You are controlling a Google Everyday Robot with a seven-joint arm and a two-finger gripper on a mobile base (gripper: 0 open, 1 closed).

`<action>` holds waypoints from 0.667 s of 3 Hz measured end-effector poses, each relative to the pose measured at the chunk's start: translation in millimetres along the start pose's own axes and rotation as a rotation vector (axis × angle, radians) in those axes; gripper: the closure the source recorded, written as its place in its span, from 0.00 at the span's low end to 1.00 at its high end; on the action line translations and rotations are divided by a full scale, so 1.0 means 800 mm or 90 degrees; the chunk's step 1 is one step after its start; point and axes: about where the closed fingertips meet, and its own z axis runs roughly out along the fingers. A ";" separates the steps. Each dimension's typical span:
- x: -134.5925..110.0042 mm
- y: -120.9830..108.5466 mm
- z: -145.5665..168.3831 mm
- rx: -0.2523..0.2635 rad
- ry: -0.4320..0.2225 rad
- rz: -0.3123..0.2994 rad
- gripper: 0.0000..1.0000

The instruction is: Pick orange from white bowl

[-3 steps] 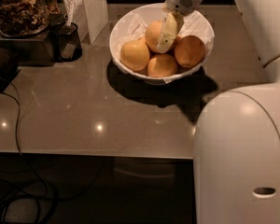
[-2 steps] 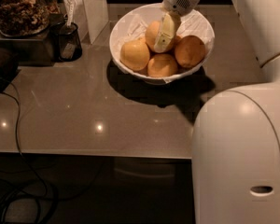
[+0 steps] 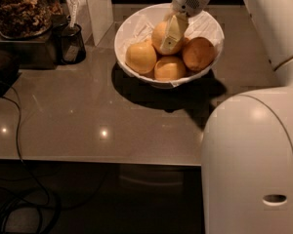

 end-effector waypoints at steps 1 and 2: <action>0.000 0.000 0.000 0.000 0.000 0.000 0.60; 0.000 0.000 0.000 0.000 0.000 0.000 0.83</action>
Offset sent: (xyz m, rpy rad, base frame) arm 0.0000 0.0000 0.0000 0.0000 0.0000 0.0000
